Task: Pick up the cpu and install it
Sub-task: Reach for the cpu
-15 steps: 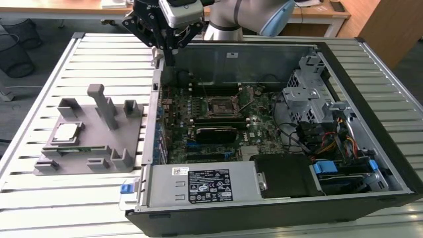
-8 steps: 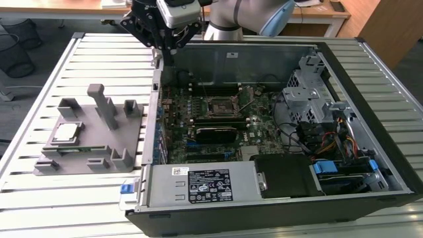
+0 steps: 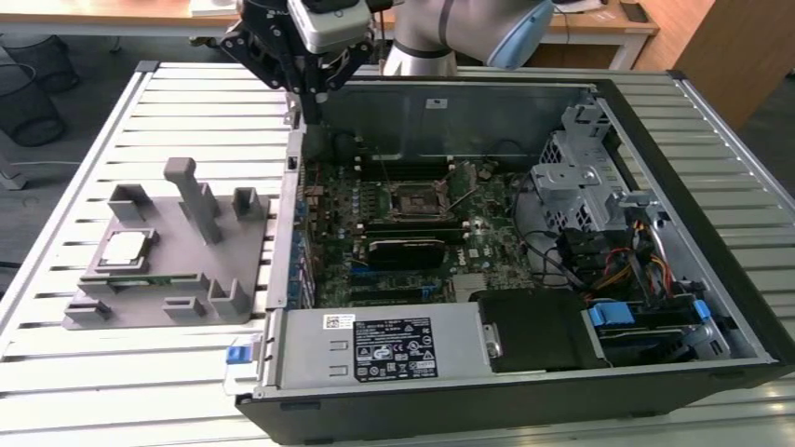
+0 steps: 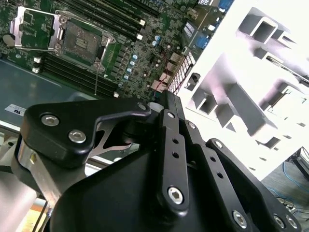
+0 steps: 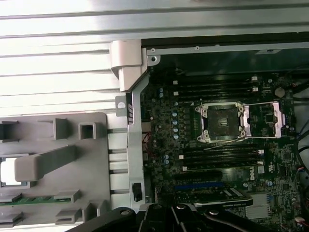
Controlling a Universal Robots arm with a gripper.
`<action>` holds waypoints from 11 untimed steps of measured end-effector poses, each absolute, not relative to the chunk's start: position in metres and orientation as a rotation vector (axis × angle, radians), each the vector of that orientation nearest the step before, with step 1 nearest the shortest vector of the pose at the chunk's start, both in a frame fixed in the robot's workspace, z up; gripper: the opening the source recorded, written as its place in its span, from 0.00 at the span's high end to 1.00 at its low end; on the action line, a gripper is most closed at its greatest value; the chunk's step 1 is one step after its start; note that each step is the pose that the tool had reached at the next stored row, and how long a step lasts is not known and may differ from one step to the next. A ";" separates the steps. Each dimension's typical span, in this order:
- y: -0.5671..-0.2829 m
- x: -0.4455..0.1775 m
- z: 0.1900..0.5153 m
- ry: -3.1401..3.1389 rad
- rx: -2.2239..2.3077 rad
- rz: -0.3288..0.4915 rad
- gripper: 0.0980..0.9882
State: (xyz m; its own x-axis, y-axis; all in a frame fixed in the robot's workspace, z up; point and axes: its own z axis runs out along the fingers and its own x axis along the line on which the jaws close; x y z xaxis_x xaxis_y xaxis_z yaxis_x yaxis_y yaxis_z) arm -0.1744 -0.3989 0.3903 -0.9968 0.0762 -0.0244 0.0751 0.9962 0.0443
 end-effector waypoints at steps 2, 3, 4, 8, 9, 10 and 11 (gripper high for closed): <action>-0.399 -0.175 0.390 3.112 0.118 0.068 0.99; -0.399 -0.176 0.390 3.113 0.118 0.068 0.99; -0.399 -0.176 0.390 3.113 0.118 0.068 0.99; -0.399 -0.178 0.390 3.112 0.118 0.068 0.99; -0.399 -0.179 0.390 3.112 0.118 0.068 0.99; -0.399 -0.179 0.390 3.113 0.118 0.068 0.99; -0.399 -0.179 0.390 3.113 0.118 0.068 0.99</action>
State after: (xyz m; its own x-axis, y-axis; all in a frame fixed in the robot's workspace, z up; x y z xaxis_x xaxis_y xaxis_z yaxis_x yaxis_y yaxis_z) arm -0.1795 -0.3989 0.3900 -0.9968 0.0762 -0.0244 0.0751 0.9962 0.0443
